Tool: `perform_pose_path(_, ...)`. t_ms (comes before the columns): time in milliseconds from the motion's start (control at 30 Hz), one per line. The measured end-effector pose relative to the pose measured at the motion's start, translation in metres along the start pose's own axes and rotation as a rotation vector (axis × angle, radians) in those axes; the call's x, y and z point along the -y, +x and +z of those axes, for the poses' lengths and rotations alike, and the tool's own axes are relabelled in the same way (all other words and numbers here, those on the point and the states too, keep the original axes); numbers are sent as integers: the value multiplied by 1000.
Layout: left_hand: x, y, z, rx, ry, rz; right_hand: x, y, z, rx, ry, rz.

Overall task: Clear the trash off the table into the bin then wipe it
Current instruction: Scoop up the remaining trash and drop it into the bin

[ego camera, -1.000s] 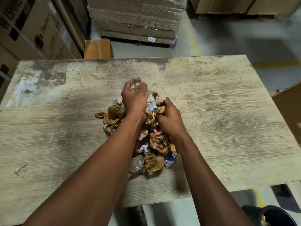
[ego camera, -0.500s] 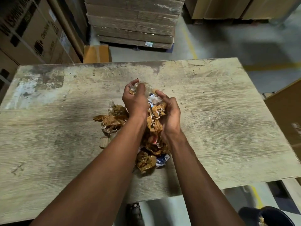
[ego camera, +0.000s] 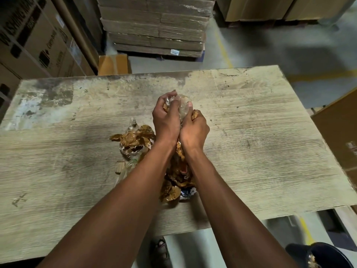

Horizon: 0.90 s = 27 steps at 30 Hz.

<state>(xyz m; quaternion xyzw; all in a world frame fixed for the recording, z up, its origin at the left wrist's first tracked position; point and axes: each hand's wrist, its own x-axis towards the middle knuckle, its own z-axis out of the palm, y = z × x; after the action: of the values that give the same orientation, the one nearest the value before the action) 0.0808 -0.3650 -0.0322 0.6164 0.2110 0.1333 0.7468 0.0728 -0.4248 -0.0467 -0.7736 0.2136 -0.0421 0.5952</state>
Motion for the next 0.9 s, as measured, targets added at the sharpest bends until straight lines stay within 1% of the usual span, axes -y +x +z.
perform_pose_path(167,-7,1,-8,85,148,58,8,6,-2,-93,-8,-31)
perform_pose_path(300,-9,-4,-14,177,218,52,12,13,-5,-155,119,59)
perform_pose_path(367,-8,-11,-13,179,271,52,14,14,-4,-164,199,124)
perform_pose_path(467,-6,-25,-9,140,270,41,15,17,-5,-174,285,153)
perform_pose_path(533,1,-32,-6,108,248,38,14,19,-8,-128,371,157)
perform_pose_path(700,12,-38,-2,43,181,65,7,25,-10,159,561,50)
perform_pose_path(767,13,-39,1,35,188,71,2,28,-15,199,620,51)
perform_pose_path(833,15,-38,5,29,206,80,-4,31,-19,246,634,65)
perform_pose_path(900,17,-36,6,14,218,68,-6,31,-22,301,569,94)
